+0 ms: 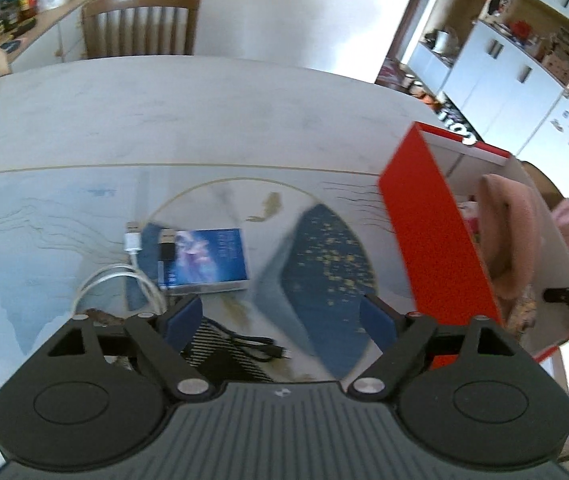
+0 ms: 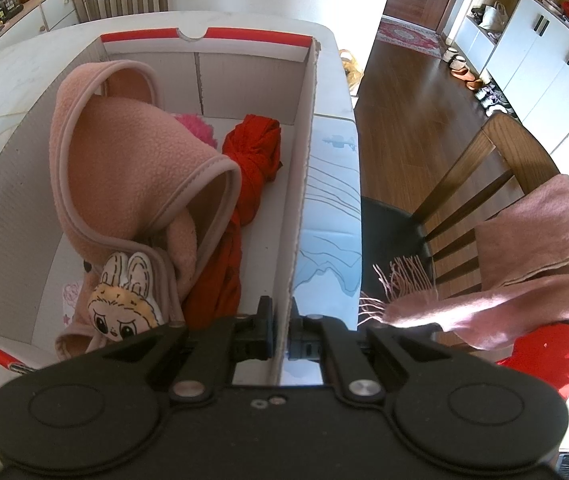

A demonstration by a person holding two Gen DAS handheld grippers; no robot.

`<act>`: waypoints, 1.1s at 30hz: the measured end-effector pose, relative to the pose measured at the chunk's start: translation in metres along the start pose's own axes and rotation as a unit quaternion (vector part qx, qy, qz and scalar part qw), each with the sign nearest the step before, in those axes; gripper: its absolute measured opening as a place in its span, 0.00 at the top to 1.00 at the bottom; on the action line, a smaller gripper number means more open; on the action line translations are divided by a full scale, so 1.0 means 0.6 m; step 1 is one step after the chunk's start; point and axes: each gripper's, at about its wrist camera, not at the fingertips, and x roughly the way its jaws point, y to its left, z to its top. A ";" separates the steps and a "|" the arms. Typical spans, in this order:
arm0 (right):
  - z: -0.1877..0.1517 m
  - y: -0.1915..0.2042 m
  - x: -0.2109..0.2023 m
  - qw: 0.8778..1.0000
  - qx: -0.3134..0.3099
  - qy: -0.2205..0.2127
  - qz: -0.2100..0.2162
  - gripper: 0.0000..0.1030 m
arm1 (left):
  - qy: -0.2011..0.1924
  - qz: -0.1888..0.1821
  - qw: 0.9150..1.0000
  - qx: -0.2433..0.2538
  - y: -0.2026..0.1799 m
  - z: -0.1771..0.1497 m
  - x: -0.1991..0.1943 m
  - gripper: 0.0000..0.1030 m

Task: Organize objects
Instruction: 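Return the left gripper to the pile over the black mesh bag, then close the left gripper on the black mesh bag and lift it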

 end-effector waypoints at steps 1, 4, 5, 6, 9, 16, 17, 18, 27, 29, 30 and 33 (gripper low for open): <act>-0.001 0.000 -0.001 1.000 0.000 0.000 0.000 0.95 | -0.002 0.002 1.000 -0.002 0.007 -0.001 0.003 0.08; 0.000 0.000 0.000 1.000 0.000 0.000 -0.001 0.95 | -0.001 0.019 1.000 -0.010 0.028 -0.005 0.011 0.01; 0.000 0.000 -0.001 1.000 0.001 0.000 -0.001 0.95 | 0.000 0.028 0.999 -0.017 0.038 -0.007 0.014 0.01; 0.000 0.000 -0.002 1.000 0.001 0.000 -0.002 0.95 | 0.002 0.035 0.999 -0.023 0.046 -0.009 0.016 0.01; 0.000 0.000 -0.002 1.000 0.001 0.001 -0.002 0.95 | 0.007 0.053 0.998 -0.034 0.067 -0.019 0.016 0.01; 0.001 0.001 -0.002 1.000 0.002 0.001 -0.002 0.95 | 0.026 0.059 0.998 0.015 0.048 -0.058 0.026 0.01; 0.001 0.001 -0.002 1.000 0.002 0.001 -0.002 0.95 | 0.030 0.058 0.998 0.020 0.043 -0.064 0.029 0.01; 0.001 0.002 -0.003 1.000 0.001 0.002 -0.003 0.94 | 0.032 0.058 0.998 0.025 0.037 -0.070 0.030 0.01; 0.001 0.003 -0.002 1.000 0.000 0.003 -0.003 0.93 | 0.046 0.068 0.993 0.085 -0.012 -0.107 0.061 0.01; 0.001 0.004 -0.002 1.000 0.000 0.003 -0.003 0.93 | 0.048 0.073 0.991 0.105 -0.023 -0.117 0.067 0.01; 0.001 0.004 -0.002 1.000 0.000 0.003 -0.003 0.93 | 0.049 0.070 0.991 0.105 -0.025 -0.120 0.070 0.01; 0.001 0.004 0.000 1.000 -0.001 0.004 -0.002 0.93 | 0.050 0.067 0.992 0.096 -0.023 -0.124 0.075 0.01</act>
